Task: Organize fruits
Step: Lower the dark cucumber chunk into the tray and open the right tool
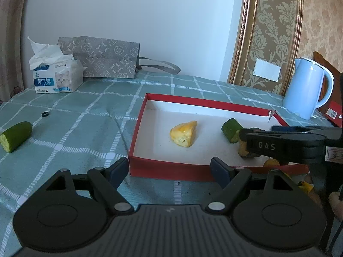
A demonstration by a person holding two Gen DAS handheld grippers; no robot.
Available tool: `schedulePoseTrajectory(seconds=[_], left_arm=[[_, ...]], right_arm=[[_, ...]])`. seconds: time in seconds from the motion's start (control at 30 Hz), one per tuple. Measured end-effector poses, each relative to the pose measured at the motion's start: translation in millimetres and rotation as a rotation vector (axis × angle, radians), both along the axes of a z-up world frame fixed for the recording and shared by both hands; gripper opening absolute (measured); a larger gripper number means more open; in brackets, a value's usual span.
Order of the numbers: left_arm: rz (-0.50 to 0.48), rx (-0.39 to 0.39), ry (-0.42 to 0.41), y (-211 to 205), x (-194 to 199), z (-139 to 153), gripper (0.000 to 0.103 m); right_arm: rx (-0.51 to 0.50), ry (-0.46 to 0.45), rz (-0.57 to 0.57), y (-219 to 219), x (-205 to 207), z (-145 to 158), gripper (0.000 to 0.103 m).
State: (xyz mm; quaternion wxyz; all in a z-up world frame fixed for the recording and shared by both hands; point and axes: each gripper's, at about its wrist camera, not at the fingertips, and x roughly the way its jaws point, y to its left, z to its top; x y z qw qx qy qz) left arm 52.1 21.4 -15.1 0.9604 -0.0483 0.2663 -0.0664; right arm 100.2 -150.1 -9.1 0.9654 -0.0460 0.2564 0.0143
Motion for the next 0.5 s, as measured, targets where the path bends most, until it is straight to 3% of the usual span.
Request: schedulePoseTrajectory(seconds=[0.1, 0.23, 0.37, 0.5], left_arm=[[0.001, 0.001, 0.002, 0, 0, 0, 0.083], [0.006, 0.009, 0.003, 0, 0, -1, 0.083], [0.012, 0.012, 0.008, 0, 1, -2, 0.083], [0.012, 0.02, 0.009, -1, 1, -2, 0.083]], right_arm=[[-0.036, -0.074, -0.008, 2, -12, 7, 0.071], [-0.011, -0.161, -0.034, -10, -36, 24, 0.08], [-0.016, -0.289, -0.072, -30, -76, 33, 0.101], [-0.076, -0.407, -0.117, -49, -114, 31, 0.103]])
